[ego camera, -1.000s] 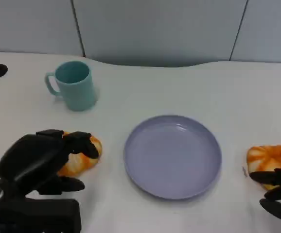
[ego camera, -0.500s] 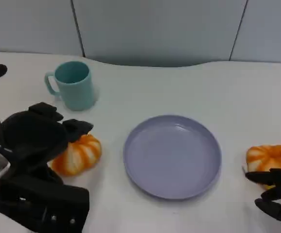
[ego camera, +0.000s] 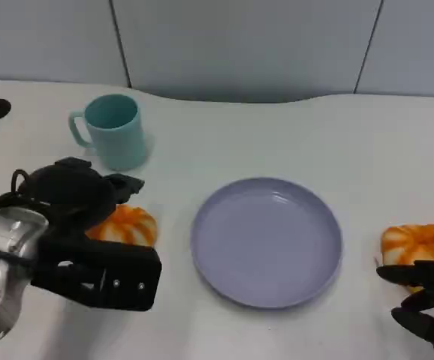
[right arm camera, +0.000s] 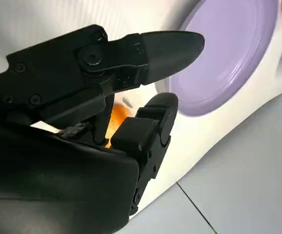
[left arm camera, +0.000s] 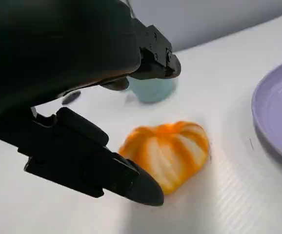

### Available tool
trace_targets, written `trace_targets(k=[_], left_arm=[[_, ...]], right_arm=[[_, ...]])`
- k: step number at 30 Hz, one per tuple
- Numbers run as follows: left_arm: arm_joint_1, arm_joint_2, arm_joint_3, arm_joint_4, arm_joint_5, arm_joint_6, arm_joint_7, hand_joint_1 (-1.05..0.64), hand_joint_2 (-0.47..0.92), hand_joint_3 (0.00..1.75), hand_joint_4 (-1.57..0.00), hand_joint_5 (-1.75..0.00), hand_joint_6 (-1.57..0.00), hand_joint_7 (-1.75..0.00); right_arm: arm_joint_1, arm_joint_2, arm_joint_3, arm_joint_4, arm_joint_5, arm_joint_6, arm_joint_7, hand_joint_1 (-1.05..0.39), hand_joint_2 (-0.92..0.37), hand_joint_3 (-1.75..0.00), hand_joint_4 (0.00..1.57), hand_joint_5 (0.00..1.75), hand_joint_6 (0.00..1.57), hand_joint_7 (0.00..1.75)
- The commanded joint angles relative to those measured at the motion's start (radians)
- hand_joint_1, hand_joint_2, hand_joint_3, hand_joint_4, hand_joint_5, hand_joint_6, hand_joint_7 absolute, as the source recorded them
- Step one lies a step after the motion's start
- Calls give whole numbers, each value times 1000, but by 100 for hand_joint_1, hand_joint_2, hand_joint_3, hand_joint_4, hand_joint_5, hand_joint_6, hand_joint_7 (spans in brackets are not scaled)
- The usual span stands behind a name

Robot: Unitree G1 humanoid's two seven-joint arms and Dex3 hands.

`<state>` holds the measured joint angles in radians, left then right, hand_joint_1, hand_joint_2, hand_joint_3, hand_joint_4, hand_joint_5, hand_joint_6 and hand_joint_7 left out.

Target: Grasp the bread from the table and place it into the plate.

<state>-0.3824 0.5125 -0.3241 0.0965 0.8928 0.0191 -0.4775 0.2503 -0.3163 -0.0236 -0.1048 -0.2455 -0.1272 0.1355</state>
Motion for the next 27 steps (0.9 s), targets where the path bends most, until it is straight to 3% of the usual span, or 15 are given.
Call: trace_targets(k=[1,10,17,21,27], left_arm=[[-76,-25,-50,151,-6,20,-1,-67,76,0,-1,-40,-19,-1],[-237,-101,-144,508,-11,15,67,-71,77,0,-4,-33,-22,-1],[-273,-109,-171,582,-32,5,98,-71,77,0,-6,-29,-23,0],[-329,-156,-191,785,-53,-34,197,-58,75,0,-9,-26,-25,-1],[-367,-181,-212,918,-78,-83,264,-52,75,0,-9,-21,-24,0]], right_arm=[[11,-8,-13,-26,11,13,3,-25,-92,-29,66,82,84,0],[23,-9,-17,-46,13,12,2,-23,-92,-32,61,79,82,0],[24,-8,-17,-48,13,13,1,-22,-92,-32,61,79,82,0],[34,-4,-27,-51,24,-7,-7,-22,-92,-33,61,78,83,0],[42,-8,-33,-62,31,-13,1,-24,-92,-34,60,77,82,0]])
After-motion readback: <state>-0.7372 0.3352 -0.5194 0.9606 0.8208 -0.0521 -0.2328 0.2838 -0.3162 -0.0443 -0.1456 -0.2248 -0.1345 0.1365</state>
